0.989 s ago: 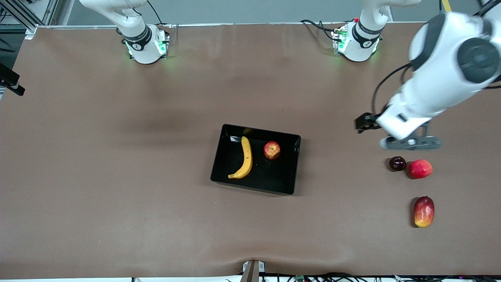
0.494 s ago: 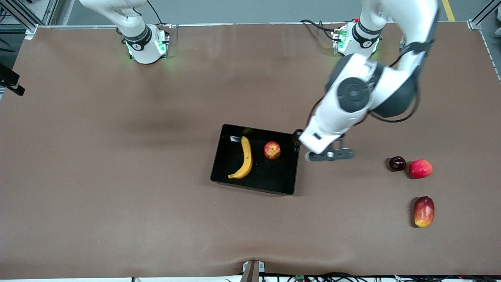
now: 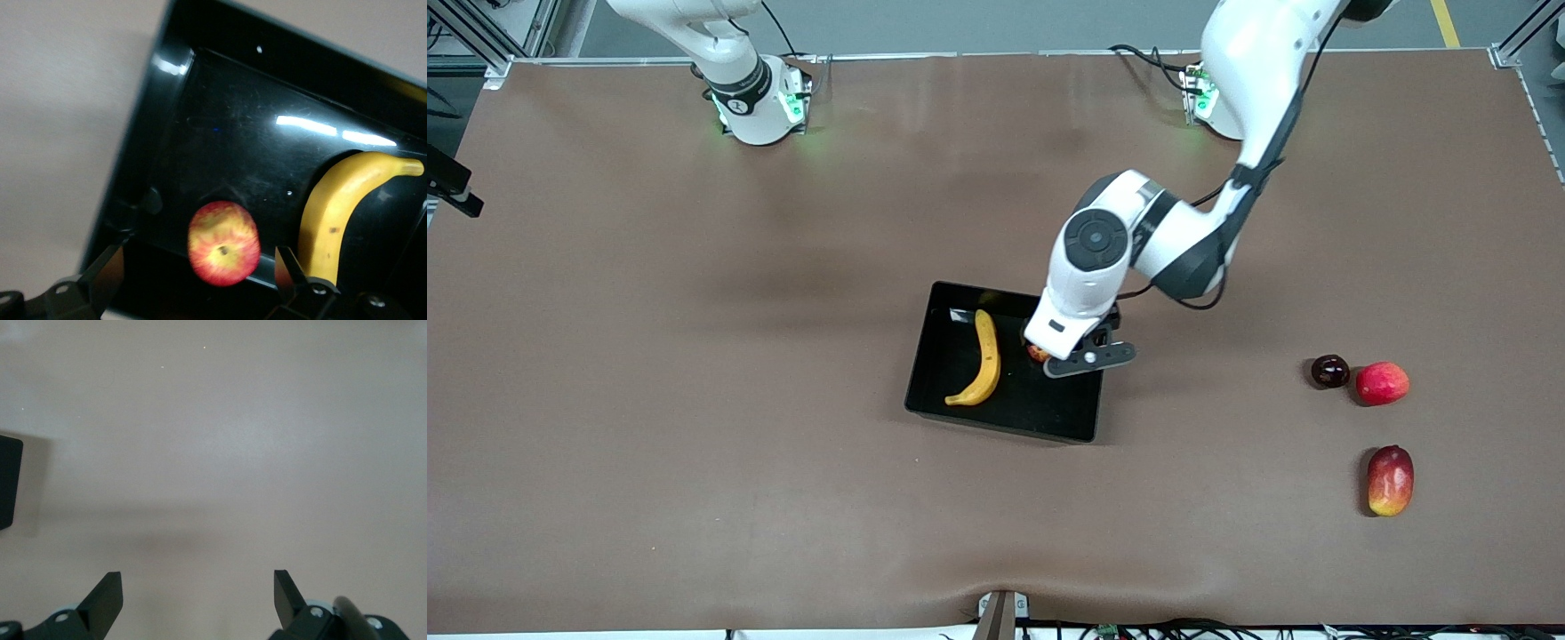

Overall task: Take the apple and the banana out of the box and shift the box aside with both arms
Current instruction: 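Lower the left gripper and grasp the red-yellow apple in the tray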

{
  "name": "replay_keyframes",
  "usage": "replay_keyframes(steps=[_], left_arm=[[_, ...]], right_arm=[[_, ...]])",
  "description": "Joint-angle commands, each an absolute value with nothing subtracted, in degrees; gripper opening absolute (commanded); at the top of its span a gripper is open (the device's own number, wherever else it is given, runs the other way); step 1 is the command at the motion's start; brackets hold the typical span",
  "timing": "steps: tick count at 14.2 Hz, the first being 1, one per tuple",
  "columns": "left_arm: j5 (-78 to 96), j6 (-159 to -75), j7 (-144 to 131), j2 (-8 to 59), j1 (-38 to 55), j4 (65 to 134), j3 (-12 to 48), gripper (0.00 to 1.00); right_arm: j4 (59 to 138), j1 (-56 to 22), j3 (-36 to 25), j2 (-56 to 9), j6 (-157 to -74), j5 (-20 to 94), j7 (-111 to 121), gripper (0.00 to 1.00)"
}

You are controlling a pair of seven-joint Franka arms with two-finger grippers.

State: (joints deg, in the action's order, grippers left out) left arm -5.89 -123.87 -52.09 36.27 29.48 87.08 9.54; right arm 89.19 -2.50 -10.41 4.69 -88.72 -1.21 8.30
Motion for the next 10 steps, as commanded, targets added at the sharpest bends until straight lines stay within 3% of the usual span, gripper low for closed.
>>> replay_keyframes(steps=[1, 10], left_arm=[[-7.12, -125.95, -53.70, 38.66, 29.79, 86.40, 9.14, 1.00], [-6.86, -129.73, -54.23, 43.06, 31.38, 86.66, 9.23, 1.00]], right_arm=[[88.24, -2.02, -10.55, 3.52, -88.68, -0.53, 8.09, 1.00], [87.89, -2.72, -10.55, 3.43, -88.51, -0.62, 8.09, 1.00]])
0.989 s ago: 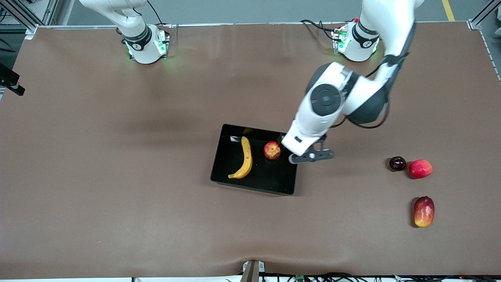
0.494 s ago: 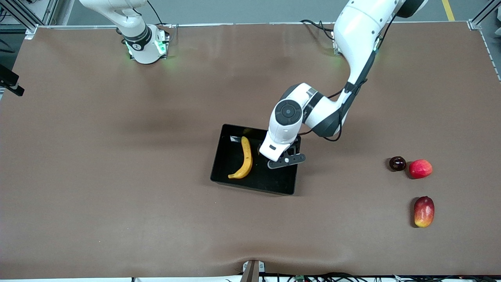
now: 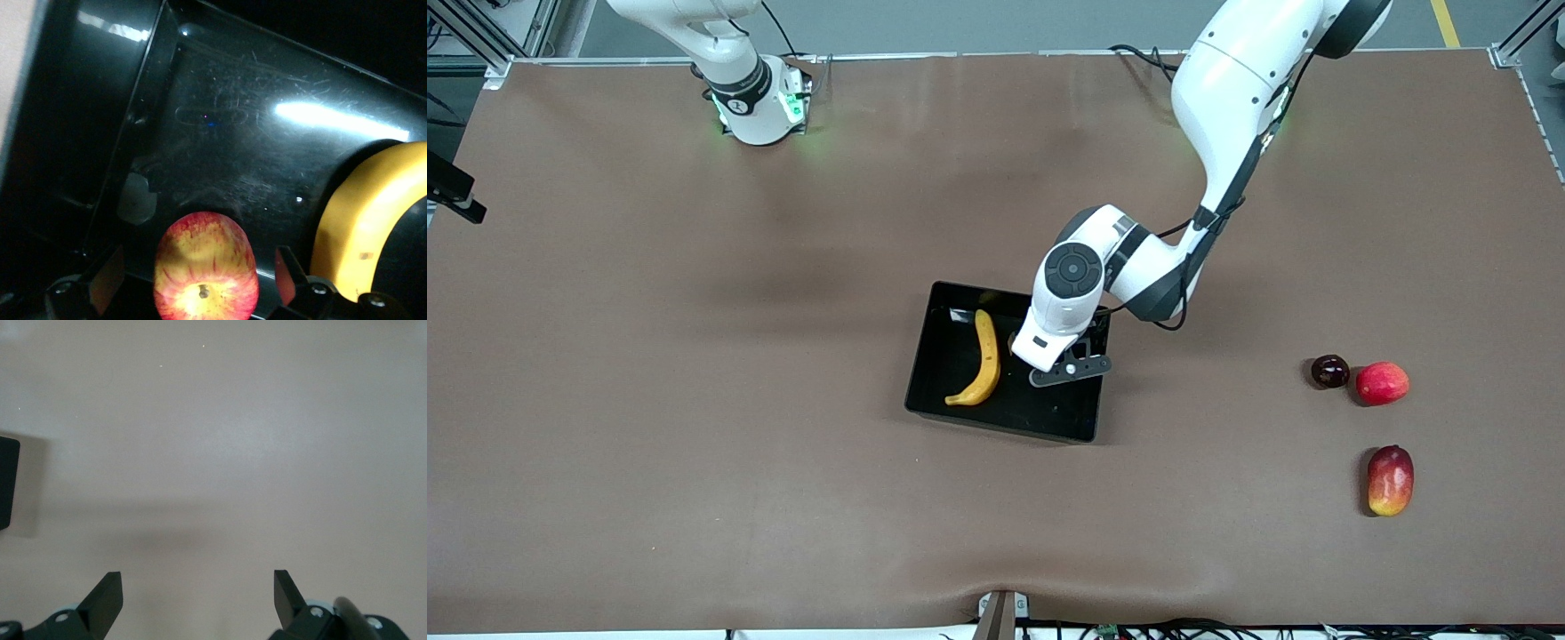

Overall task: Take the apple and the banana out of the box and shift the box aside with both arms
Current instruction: 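Lower the left gripper and grasp the red-yellow apple in the tray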

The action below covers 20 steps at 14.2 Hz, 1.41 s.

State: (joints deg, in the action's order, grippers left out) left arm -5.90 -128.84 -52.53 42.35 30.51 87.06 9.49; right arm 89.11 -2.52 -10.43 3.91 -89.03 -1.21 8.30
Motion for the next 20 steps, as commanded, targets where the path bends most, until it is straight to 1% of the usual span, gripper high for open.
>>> replay_keyframes(steps=[1, 4, 5, 6, 8, 9, 11, 15, 20], left_arm=[[-6.42, -129.73, -54.40, 43.33, 31.55, 86.66, 9.23, 1.00], [-6.59, -129.73, -54.67, 43.50, 31.99, 87.45, 9.23, 1.00], [-6.68, -129.73, -54.67, 43.68, 31.99, 87.45, 9.23, 0.85], [-6.85, -129.73, -54.58, 43.77, 32.08, 87.45, 9.23, 0.60], [-7.12, -129.73, -53.62, 43.68, 32.26, 87.19, 9.14, 0.05], [-7.29, -129.73, -53.27, 43.59, 32.26, 86.84, 9.14, 0.00], [-9.65, -129.64, -48.63, 42.72, 31.82, 86.22, 9.05, 0.00], [-9.85, -128.94, -46.85, 40.17, 30.33, 81.57, 8.35, 0.00], [-9.49, -127.54, -42.20, 35.25, 23.22, 80.95, 8.70, 0.00]], right_arm=[[87.89, -2.64, -10.55, 3.43, -88.42, -0.70, 8.26, 1.00], [87.89, -2.64, -10.55, 3.43, -88.42, -0.70, 8.26, 1.00], [87.89, -2.46, -10.55, 3.43, -88.59, -0.70, 8.26, 1.00], [87.80, -2.46, -10.55, 3.43, -88.68, -0.70, 8.26, 1.00], [87.54, -2.64, -10.55, 3.43, -88.59, -0.70, 8.26, 1.00], [87.54, -2.81, -10.55, 3.43, -88.59, -0.79, 8.26, 1.00], [87.54, -2.81, -10.55, 3.43, -88.51, -0.62, 8.17, 1.00], [87.45, -2.99, -10.55, 3.43, -88.59, -0.53, 8.17, 1.00], [87.45, -2.90, -10.55, 3.43, -88.68, -0.53, 8.09, 1.00]])
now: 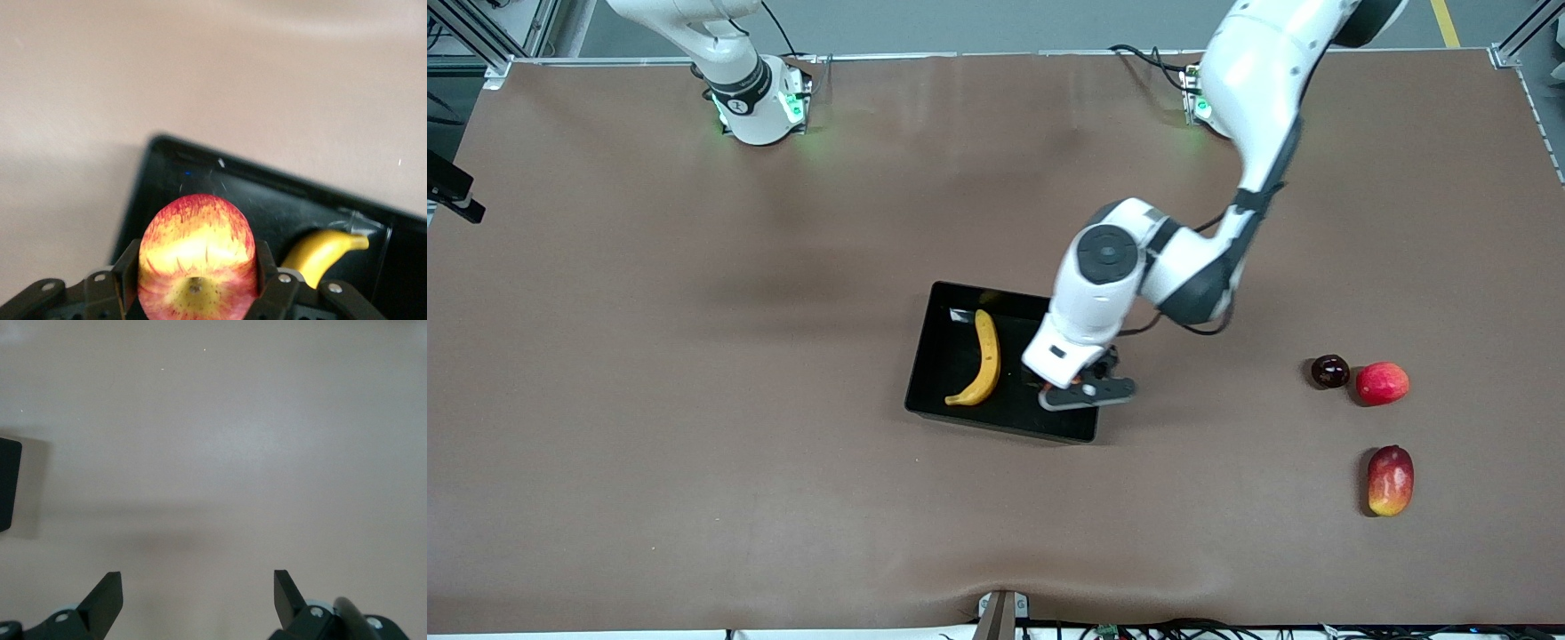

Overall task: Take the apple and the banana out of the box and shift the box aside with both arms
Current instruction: 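Carry the apple with the left gripper beside the mango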

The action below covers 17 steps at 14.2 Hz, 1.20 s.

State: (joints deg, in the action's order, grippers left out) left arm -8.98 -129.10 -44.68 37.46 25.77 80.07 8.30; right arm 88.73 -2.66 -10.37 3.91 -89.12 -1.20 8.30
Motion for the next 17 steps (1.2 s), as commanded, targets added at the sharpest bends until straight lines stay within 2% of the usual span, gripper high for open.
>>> replay_keyframes(steps=[1, 7, 12, 17], left_arm=[[-9.41, -126.75, -40.01, 34.72, 21.46, 81.03, 8.70, 0.00], [-9.58, -125.51, -24.64, 35.24, 10.74, 81.74, 8.53, 0.00], [-9.84, -125.51, -12.15, 39.01, 2.74, 82.62, 8.53, 0.00], [-10.19, -125.51, -5.54, 41.83, -1.14, 83.93, 8.44, 0.00]], right_arm=[[87.45, -2.81, -10.55, 3.43, -88.77, -0.53, 8.09, 1.00], [87.45, -2.64, -10.55, 3.43, -88.94, -0.44, 8.09, 1.00], [87.54, -2.55, -10.46, 3.34, -88.77, -0.44, 8.00, 1.00], [87.45, -2.81, -10.46, 3.34, -88.86, -0.44, 8.00, 1.00]])
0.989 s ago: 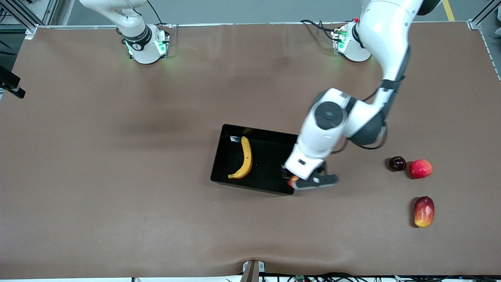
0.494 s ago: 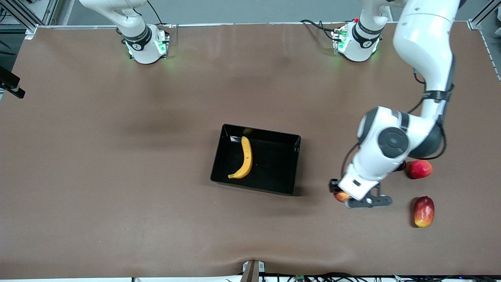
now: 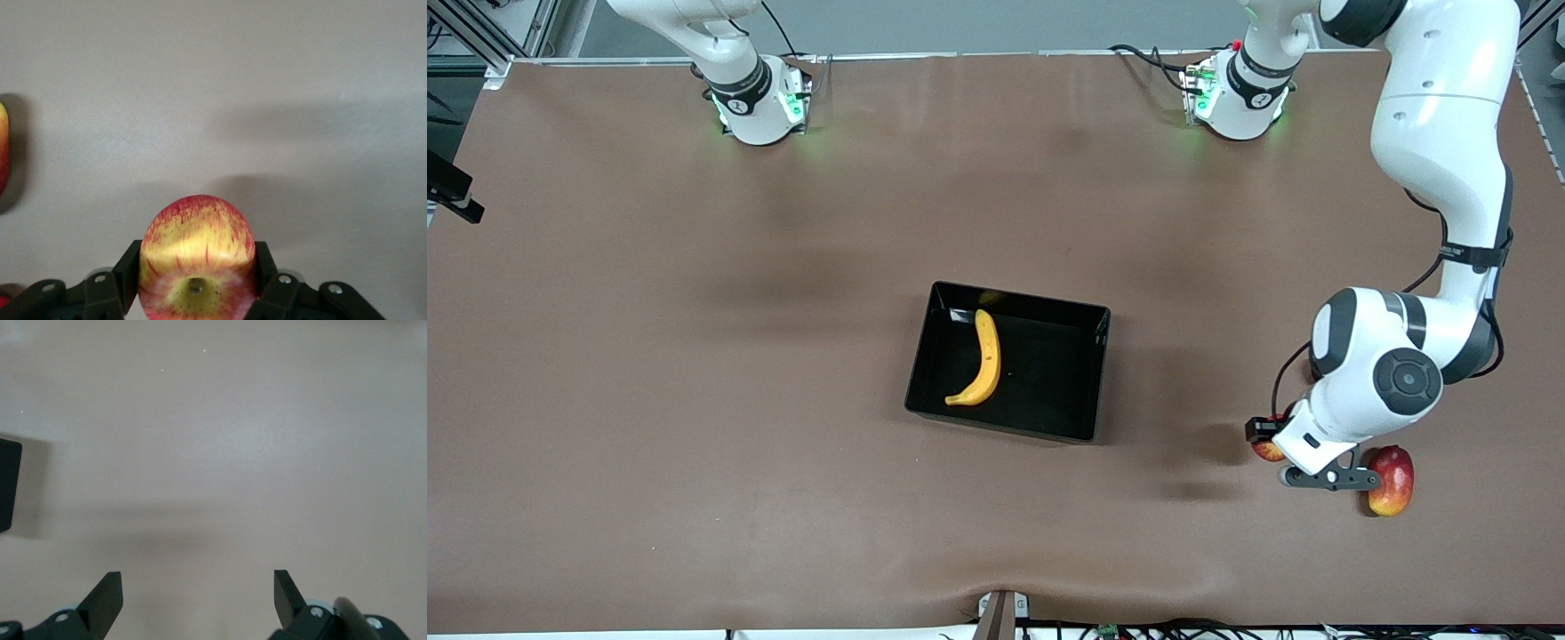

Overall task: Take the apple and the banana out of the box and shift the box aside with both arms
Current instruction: 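Carry the apple with the left gripper beside the mango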

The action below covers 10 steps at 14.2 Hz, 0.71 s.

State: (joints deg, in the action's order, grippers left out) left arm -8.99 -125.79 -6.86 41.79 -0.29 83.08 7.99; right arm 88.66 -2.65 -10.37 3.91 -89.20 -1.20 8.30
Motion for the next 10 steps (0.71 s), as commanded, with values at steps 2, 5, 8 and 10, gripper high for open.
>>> replay_keyframes(steps=[2, 5, 8, 10], left_arm=[[-10.11, -125.51, -4.49, 42.45, -1.84, 84.99, 8.44, 0.00], [-10.20, -125.51, -4.13, 42.01, -2.81, 87.01, 8.44, 0.00], [-10.20, -125.59, -3.34, 41.92, -4.04, 87.89, 8.44, 0.00], [-10.20, -125.60, -3.43, 42.01, -4.39, 87.89, 8.35, 0.00]], right_arm=[[87.54, -2.72, -10.46, 3.34, -88.86, -0.44, 8.00, 1.00], [87.45, -2.64, -10.46, 3.34, -88.94, -0.35, 8.00, 1.00], [87.45, -2.73, -10.46, 3.34, -88.94, -0.35, 8.00, 1.00], [87.54, -2.81, -10.46, 3.34, -88.86, -0.35, 8.00, 1.00]])
